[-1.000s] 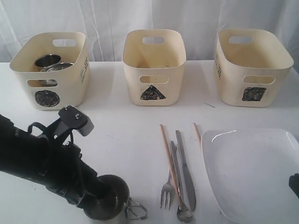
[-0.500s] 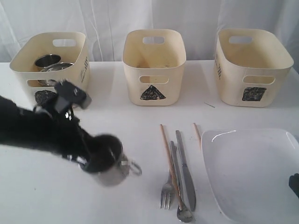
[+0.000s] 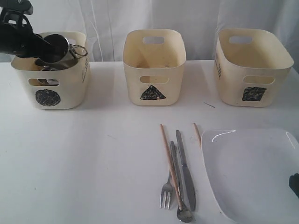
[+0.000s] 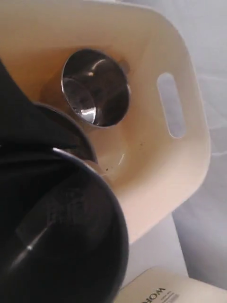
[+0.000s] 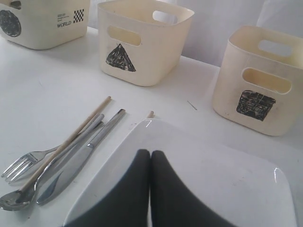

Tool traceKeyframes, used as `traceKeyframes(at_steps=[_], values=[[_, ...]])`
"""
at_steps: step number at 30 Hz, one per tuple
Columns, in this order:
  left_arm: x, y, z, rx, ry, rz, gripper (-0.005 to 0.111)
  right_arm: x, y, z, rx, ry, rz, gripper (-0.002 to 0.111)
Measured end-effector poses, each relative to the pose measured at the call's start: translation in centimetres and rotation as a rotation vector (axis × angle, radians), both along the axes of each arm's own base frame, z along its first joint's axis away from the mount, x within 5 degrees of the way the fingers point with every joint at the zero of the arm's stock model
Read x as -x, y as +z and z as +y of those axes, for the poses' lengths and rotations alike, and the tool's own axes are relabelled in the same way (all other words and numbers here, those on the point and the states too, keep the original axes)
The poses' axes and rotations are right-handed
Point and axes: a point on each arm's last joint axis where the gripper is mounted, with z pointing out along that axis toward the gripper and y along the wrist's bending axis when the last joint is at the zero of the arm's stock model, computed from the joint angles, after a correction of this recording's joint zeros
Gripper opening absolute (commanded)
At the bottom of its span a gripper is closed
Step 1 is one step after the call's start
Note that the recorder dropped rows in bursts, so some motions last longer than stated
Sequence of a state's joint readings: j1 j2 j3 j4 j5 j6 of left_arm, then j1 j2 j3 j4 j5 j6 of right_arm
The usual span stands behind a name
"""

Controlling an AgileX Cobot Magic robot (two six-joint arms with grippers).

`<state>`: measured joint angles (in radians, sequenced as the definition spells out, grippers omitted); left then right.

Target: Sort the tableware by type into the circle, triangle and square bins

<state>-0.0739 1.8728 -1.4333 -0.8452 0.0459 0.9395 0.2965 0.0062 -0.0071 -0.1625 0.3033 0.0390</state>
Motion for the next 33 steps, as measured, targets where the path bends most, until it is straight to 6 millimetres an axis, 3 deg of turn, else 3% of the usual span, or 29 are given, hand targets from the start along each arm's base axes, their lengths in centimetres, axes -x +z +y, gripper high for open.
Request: traceKeyframes(at_steps=[3, 7, 16, 20, 24, 30, 33], values=[[-0.2, -0.6, -0.3, 0.015, -0.043, 0.043, 0.038, 0.0, 0.0, 0.0, 0.0, 0.0, 0.0, 0.0], [0.4, 0.2, -0.8, 0.039, -0.1, 0.066, 0.038, 0.0, 0.0, 0.0, 0.0, 0.0, 0.0, 0.0], [5.0, 8.4, -1.5, 0.083, -0.211, -0.043, 0.036, 0.0, 0.0, 0.0, 0.0, 0.0, 0.0, 0.0], [7.6, 9.8, -2.7, 0.117, -0.346, 0.02, 0.023, 0.0, 0.0, 0.0, 0.0, 0.0, 0.0, 0.0], [10.7, 7.9, -6.0, 0.125, -0.51, 0.145, 0.012, 0.0, 0.0, 0.0, 0.0, 0.0, 0.0, 0.0], [15.3, 1.8, -12.1, 0.083, -0.659, 0.31, 0.012, 0.0, 0.0, 0.0, 0.0, 0.0, 0.0, 0.0], [18.7, -0.6, -16.7, 0.04, -0.73, 0.324, 0.011, 0.0, 0.0, 0.0, 0.0, 0.0, 0.0, 0.0]])
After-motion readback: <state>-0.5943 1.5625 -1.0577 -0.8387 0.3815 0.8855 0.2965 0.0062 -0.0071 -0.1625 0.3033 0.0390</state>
